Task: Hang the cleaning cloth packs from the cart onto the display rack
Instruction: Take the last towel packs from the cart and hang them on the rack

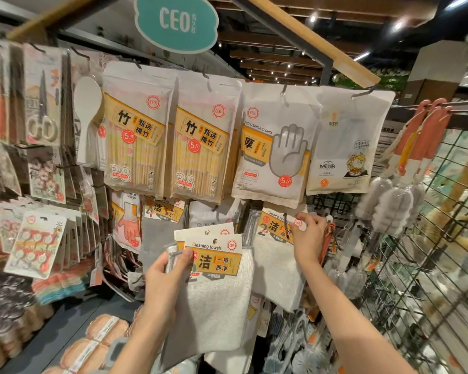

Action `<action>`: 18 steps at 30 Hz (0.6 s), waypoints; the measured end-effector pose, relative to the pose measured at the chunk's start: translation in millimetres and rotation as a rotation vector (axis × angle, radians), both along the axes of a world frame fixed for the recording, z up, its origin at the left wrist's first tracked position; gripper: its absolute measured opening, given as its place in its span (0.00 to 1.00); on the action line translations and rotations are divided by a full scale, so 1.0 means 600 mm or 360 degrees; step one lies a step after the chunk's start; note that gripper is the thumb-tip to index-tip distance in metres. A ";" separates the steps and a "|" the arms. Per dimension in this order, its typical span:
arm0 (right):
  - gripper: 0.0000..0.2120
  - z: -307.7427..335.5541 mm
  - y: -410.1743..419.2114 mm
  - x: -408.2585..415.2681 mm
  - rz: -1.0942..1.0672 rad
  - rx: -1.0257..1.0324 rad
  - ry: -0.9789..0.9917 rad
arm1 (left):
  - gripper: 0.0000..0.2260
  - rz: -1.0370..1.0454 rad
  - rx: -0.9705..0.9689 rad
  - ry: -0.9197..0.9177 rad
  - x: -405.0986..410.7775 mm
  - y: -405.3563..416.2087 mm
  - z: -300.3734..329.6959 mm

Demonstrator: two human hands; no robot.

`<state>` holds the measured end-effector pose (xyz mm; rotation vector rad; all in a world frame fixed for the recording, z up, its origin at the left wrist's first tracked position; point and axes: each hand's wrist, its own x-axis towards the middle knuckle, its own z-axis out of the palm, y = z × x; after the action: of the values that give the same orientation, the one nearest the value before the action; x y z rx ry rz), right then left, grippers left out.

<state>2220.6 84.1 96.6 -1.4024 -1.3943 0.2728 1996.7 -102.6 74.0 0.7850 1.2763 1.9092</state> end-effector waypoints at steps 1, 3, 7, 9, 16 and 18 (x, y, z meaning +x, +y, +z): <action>0.10 -0.002 -0.005 0.000 0.0000 -0.0014 -0.0020 | 0.05 -0.0002 -0.0001 0.0001 0.001 0.000 -0.001; 0.13 -0.010 -0.018 0.001 0.0038 -0.0049 -0.0050 | 0.05 -0.0001 -0.0006 0.0004 0.004 0.000 -0.002; 0.15 -0.016 -0.048 0.004 0.0146 -0.0054 0.0023 | 0.03 0.0030 0.0002 -0.0031 0.012 0.002 -0.002; 0.13 -0.011 -0.064 0.004 0.0173 -0.0011 0.0046 | 0.03 0.0018 0.0003 -0.0044 0.016 0.003 -0.002; 0.11 0.012 -0.132 -0.020 0.0590 -0.0067 0.0365 | 0.03 -0.0083 0.0012 -0.0080 0.036 0.007 0.005; 0.09 0.011 -0.151 -0.027 0.0706 -0.0134 0.0348 | 0.04 -0.0097 0.0023 -0.0094 0.040 0.007 0.007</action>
<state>2204.6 -6.3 103.0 -1.0782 -1.5096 0.7575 2020.6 -98.2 78.2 0.7609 1.1912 1.8808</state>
